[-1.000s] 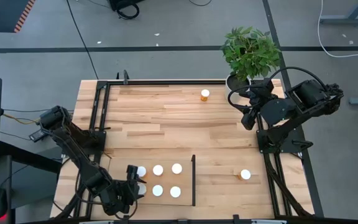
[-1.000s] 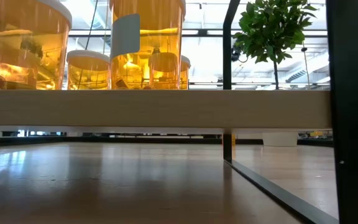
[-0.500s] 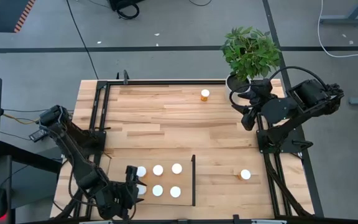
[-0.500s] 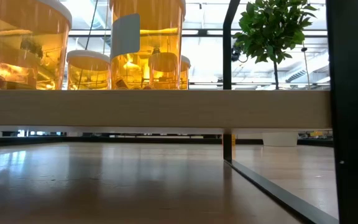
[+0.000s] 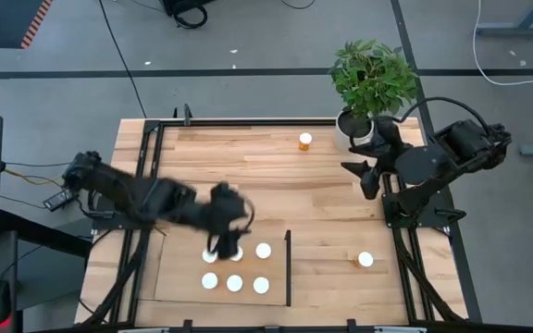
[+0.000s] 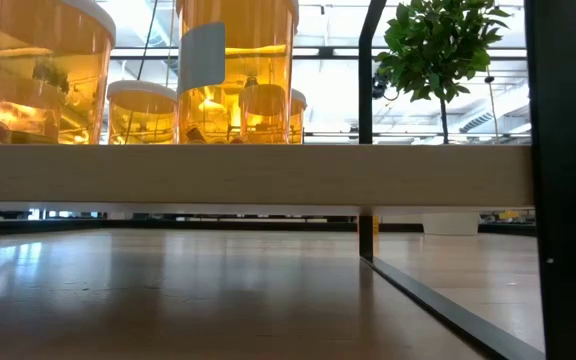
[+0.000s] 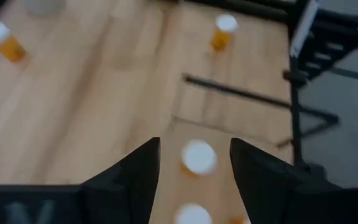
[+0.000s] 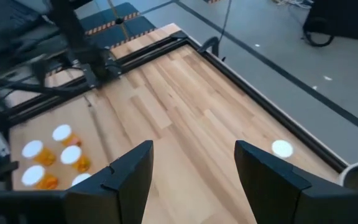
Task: Pick and place medicine bottles onto shelf by color
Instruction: Put the orange pill bottle on the shelf
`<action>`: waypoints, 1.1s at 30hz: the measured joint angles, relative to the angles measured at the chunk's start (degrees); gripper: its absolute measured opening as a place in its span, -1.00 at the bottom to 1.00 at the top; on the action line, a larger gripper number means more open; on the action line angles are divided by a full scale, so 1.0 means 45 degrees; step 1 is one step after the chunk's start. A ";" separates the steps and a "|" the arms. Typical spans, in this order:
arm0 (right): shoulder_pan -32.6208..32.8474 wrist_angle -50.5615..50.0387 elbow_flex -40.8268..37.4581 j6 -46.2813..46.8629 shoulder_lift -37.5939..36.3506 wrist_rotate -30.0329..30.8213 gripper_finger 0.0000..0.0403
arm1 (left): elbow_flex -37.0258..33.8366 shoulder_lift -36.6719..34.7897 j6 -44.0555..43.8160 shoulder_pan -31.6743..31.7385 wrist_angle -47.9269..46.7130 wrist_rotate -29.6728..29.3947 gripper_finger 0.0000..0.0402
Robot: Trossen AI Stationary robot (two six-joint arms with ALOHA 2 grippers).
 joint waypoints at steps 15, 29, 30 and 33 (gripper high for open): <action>0.0300 -0.0031 0.0000 -0.0124 0.0010 0.1605 0.15 | 0.0670 0.1046 0.3415 0.8224 0.1447 0.5238 0.04; -0.2047 -0.0112 0.0005 0.1382 0.0299 0.3027 0.15 | 0.7173 0.6188 0.5669 1.0933 0.0188 0.6178 0.24; -0.2229 -0.0112 0.0005 0.1319 0.0308 0.2960 0.15 | 0.7788 0.6703 0.5663 1.0979 -0.0018 0.6174 0.24; -0.2655 -0.0112 0.0005 0.1179 0.0321 0.2797 0.15 | 0.9363 0.8193 0.5663 1.1018 -0.0441 0.6105 0.22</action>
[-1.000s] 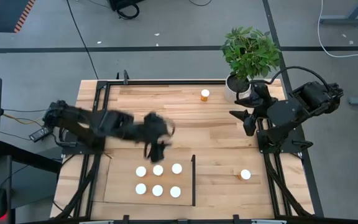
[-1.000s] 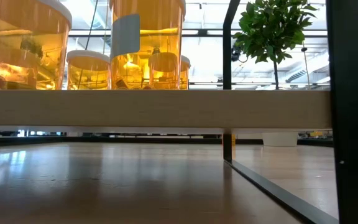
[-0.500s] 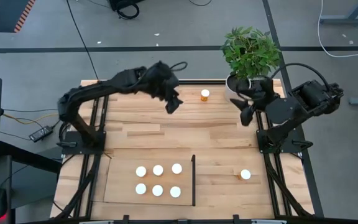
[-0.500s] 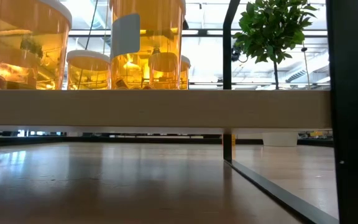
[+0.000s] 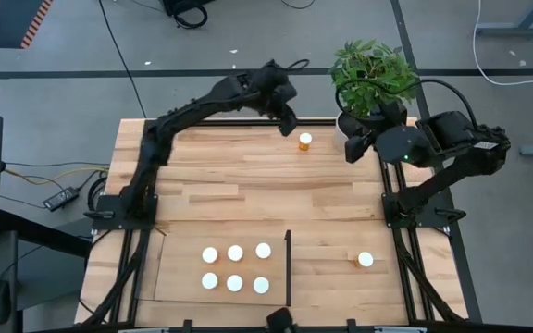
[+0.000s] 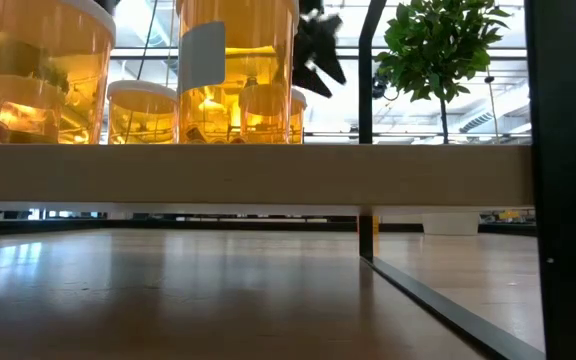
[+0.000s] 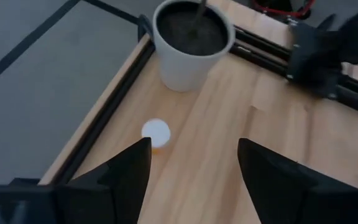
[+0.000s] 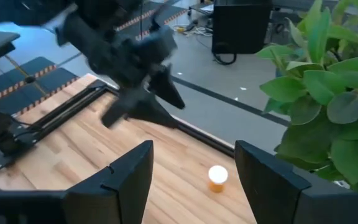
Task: Pick and place medicine bottles onto shelf by color
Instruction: Put the orange pill bottle on the shelf
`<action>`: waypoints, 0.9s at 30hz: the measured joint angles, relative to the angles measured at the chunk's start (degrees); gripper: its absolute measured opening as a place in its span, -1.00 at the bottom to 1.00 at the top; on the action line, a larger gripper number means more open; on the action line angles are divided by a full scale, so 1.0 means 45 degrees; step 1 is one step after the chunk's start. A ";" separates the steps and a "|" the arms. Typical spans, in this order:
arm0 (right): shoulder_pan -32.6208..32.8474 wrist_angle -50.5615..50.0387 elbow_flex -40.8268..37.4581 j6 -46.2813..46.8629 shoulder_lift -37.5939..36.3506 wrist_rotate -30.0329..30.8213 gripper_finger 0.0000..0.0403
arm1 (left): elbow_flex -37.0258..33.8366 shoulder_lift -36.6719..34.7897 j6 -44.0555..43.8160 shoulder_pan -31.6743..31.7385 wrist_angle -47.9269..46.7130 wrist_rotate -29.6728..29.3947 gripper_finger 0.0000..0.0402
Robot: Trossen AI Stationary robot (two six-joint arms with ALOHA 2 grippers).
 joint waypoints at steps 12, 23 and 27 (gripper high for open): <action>-0.0362 -0.0010 0.0000 -0.1144 -0.0005 -0.0708 0.15 | -0.0662 0.2186 -0.0050 -0.0348 0.1984 -0.1289 0.35; -0.0357 -0.0016 0.0000 -0.2029 -0.0010 -0.0923 0.15 | -0.0679 0.3176 -0.0129 -0.0973 0.3530 -0.3927 0.37; -0.0357 -0.0011 0.0000 -0.1962 -0.0008 -0.1316 0.15 | -0.0717 0.3542 -0.0462 -0.0954 0.3695 -0.3948 0.38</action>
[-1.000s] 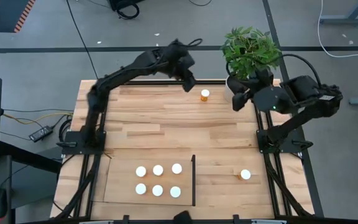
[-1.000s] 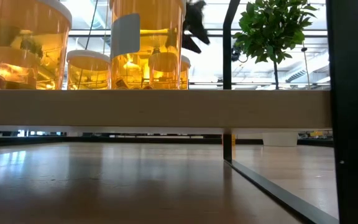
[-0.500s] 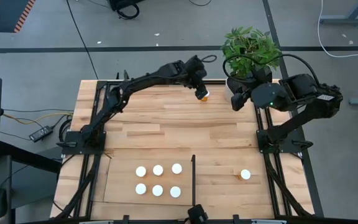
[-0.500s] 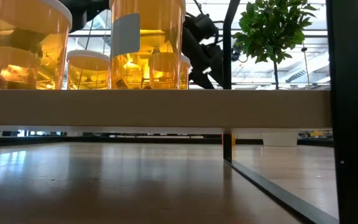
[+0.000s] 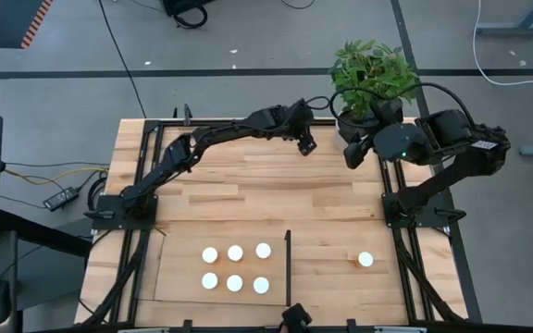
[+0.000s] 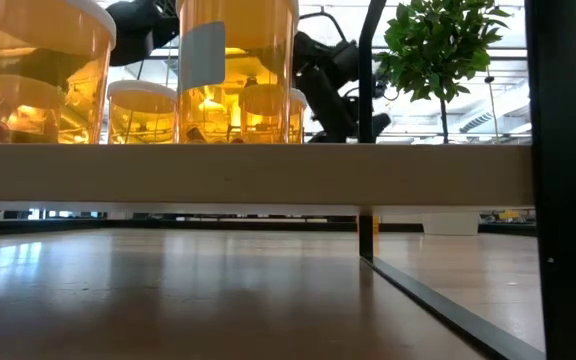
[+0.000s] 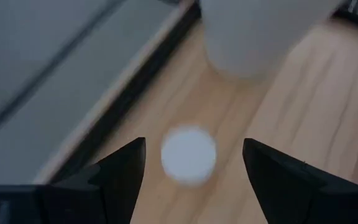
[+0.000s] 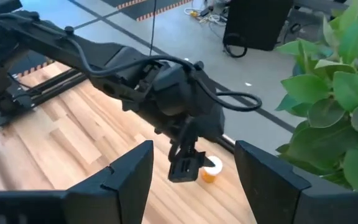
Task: Pick and place medicine bottles onto shelf by color
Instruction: Put the orange pill bottle on the shelf
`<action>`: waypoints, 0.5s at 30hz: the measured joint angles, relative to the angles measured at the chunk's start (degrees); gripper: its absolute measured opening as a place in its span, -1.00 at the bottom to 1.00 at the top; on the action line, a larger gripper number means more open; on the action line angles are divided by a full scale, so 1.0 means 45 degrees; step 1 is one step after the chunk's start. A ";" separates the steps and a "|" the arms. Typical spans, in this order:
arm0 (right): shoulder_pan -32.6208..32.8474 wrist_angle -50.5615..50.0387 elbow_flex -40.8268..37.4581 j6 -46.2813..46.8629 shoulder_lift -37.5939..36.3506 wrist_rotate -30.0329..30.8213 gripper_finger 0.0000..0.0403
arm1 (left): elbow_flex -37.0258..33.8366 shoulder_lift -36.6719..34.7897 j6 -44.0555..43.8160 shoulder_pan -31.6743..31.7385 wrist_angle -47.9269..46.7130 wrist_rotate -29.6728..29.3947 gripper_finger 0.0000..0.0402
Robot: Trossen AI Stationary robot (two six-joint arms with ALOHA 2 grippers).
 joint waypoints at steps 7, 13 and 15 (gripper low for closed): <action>-0.0069 -0.1800 -0.0267 0.1584 -0.0022 -0.0375 0.15 | 0.0113 -0.0419 -0.0843 -0.0253 -0.0944 0.0905 0.38; -0.1207 -0.1809 -0.1970 0.0942 -0.0292 -0.1508 0.15 | 0.0255 -0.2299 -0.1042 -0.0901 -0.1481 0.1323 0.32; -0.2049 -0.0803 -0.2670 0.0107 -0.0317 -0.2522 0.15 | 0.0217 -0.2670 -0.0993 -0.1060 -0.2528 0.1369 0.30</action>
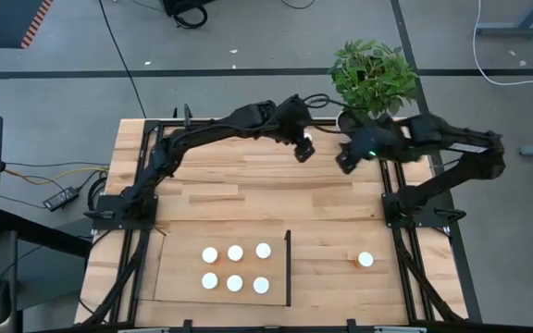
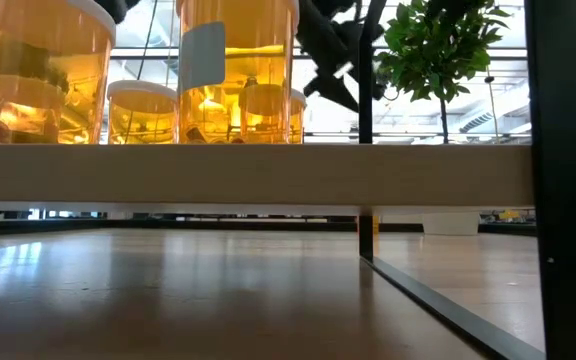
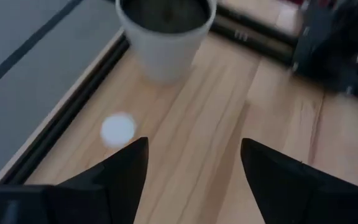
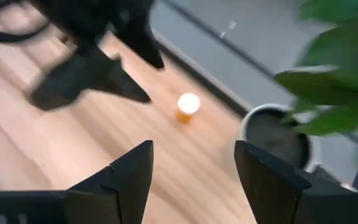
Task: Pick and place medicine bottles onto shelf by color
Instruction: Put the orange pill bottle on the shelf
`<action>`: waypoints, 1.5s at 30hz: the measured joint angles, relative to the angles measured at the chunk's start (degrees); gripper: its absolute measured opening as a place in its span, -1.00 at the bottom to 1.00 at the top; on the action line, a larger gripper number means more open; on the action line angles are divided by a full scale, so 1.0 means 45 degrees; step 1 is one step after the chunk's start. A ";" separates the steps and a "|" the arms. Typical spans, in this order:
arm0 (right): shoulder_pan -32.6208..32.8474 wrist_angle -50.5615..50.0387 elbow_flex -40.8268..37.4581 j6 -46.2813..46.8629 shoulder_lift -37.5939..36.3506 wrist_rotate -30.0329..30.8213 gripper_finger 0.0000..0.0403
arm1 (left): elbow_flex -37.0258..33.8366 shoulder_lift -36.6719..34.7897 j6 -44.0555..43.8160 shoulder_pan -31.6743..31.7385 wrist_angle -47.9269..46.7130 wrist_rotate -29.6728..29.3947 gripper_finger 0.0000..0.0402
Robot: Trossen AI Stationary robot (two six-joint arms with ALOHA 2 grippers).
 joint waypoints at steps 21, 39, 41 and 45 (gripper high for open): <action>-0.6402 0.7018 -0.3028 -0.4937 0.3503 -0.5990 0.58 | -0.0039 -0.3333 0.1717 0.0508 -0.9440 -0.0035 0.07; -0.7638 0.8842 -0.3023 -0.5907 0.7213 -0.7215 0.72 | -0.4363 -0.7770 -0.0933 0.0645 -0.9316 0.0378 0.02; -0.7801 0.8914 -0.3023 -0.5977 0.7286 -0.7565 0.72 | -0.4850 -0.8213 -0.1365 0.0453 -0.9216 0.0364 0.01; -0.7821 0.9070 -0.3023 -0.6176 0.7310 -0.7741 0.73 | -0.5792 -0.8943 -0.2123 0.0196 -0.8892 0.0374 -0.01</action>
